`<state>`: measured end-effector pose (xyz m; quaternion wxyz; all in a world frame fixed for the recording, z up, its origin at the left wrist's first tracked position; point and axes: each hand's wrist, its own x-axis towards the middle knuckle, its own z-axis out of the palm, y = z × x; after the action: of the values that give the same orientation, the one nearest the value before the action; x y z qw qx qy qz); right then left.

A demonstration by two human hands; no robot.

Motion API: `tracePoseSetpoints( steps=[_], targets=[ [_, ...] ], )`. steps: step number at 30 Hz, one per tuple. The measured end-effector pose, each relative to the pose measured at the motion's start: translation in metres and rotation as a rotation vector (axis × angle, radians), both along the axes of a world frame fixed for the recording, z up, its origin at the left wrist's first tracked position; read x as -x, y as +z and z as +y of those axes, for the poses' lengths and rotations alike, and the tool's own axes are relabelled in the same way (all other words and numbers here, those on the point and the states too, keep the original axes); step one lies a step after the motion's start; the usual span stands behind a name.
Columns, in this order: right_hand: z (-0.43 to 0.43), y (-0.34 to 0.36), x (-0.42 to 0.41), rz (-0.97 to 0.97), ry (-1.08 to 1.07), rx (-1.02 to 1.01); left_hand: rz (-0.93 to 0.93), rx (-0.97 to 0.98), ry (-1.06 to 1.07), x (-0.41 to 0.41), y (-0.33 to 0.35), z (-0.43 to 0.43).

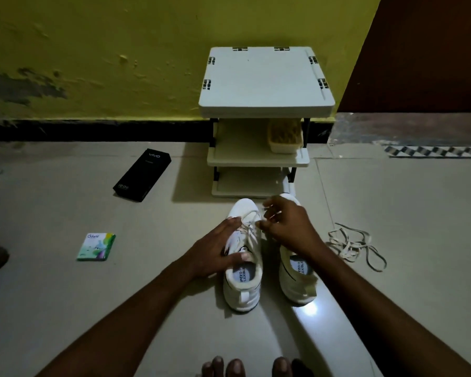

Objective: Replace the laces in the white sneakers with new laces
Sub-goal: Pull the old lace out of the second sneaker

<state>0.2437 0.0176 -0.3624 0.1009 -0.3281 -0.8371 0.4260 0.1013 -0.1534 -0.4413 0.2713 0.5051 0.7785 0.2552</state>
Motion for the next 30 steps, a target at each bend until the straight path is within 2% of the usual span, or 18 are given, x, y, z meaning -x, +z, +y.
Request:
tracePoseSetpoints(
  steps=[2, 4, 5, 7, 10, 15, 20, 23, 26, 27, 29, 30],
  targets=[
    [-0.014, -0.005, -0.003, -0.101, 0.010, -0.172, -0.107, -0.198, 0.112, 0.001, 0.000, 0.004],
    [-0.031, -0.012, -0.007, -0.162, 0.027, -0.271, -0.065, -0.363, 0.173, -0.002, 0.004, 0.013],
    [-0.039, -0.015, -0.009, -0.140, 0.029, -0.280, -0.046, -0.366, 0.187, -0.003, 0.008, 0.019],
    [-0.051, -0.025, -0.012, -0.059, 0.001, -0.269, -0.043, -0.276, 0.192, -0.003, 0.014, 0.030],
    [-0.064, -0.031, -0.016, -0.036, -0.035, -0.227, -0.039, -0.094, 0.157, 0.002, 0.026, 0.043],
    [-0.075, -0.037, -0.019, 0.022, 0.029, -0.271, 0.148, 0.186, 0.080, 0.009, 0.038, 0.059],
    [-0.075, -0.049, -0.024, -0.064, 0.024, -0.167, 0.218, 0.208, 0.071, 0.007, 0.036, 0.064],
    [-0.072, -0.052, -0.025, -0.121, 0.048, -0.192, 0.103, 0.059, 0.148, 0.000, 0.037, 0.057],
    [-0.075, -0.053, -0.024, -0.133, 0.038, -0.221, -0.011, -0.127, 0.420, -0.003, 0.026, 0.050],
    [-0.075, -0.055, -0.022, -0.154, 0.037, -0.261, -0.126, -0.129, 0.591, -0.003, 0.025, 0.051],
    [-0.076, -0.058, -0.020, -0.196, 0.058, -0.314, -0.548, -0.110, 0.925, -0.003, 0.027, 0.055],
    [-0.076, -0.058, -0.019, -0.206, 0.060, -0.312, -0.728, -0.120, 0.978, -0.001, 0.028, 0.055]
  ],
)
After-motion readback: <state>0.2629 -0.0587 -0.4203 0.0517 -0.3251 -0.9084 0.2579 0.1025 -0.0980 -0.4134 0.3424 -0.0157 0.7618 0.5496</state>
